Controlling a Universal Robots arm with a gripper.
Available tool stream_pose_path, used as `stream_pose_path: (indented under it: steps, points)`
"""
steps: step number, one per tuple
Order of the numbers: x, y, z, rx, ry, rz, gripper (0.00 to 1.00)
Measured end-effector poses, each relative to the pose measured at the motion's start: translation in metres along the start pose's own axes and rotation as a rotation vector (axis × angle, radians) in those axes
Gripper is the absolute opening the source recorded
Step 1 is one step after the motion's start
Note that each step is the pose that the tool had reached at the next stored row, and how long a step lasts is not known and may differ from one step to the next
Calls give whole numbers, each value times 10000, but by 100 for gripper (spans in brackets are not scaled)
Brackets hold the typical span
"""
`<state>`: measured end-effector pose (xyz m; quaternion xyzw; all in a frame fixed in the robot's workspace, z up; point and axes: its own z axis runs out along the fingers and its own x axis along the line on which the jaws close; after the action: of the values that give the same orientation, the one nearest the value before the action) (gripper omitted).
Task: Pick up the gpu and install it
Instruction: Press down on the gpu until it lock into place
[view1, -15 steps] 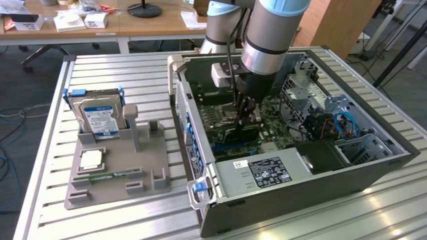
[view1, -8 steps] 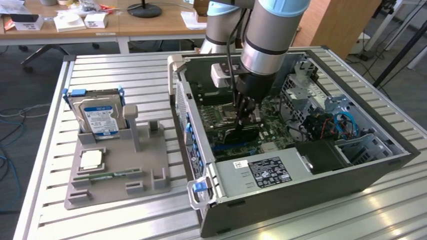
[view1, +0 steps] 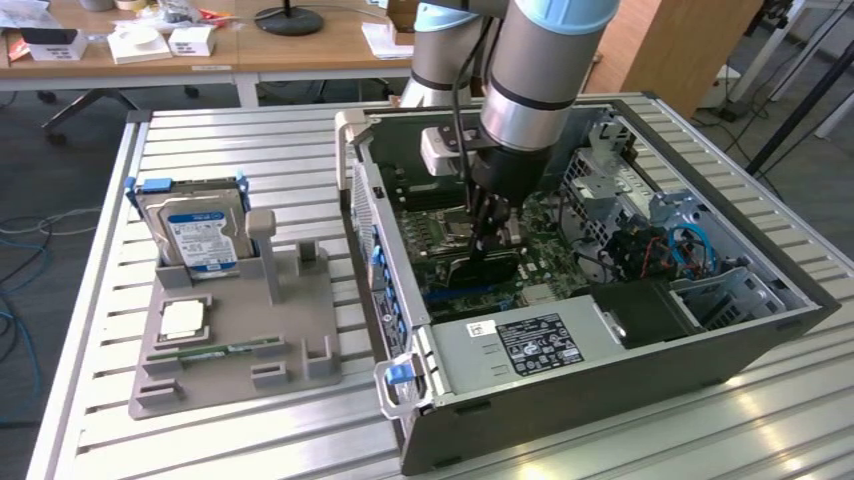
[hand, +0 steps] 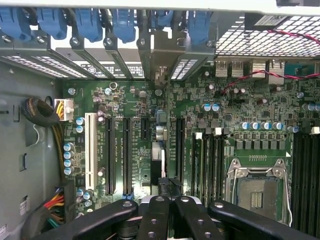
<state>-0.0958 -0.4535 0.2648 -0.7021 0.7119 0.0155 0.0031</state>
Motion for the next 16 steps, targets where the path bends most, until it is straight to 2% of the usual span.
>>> stream_pose_path:
  steps: [9,16]
  points:
    - [3,7,-8,6,-8,1,10]
    - [17,20,-13,34,-5,0,10]
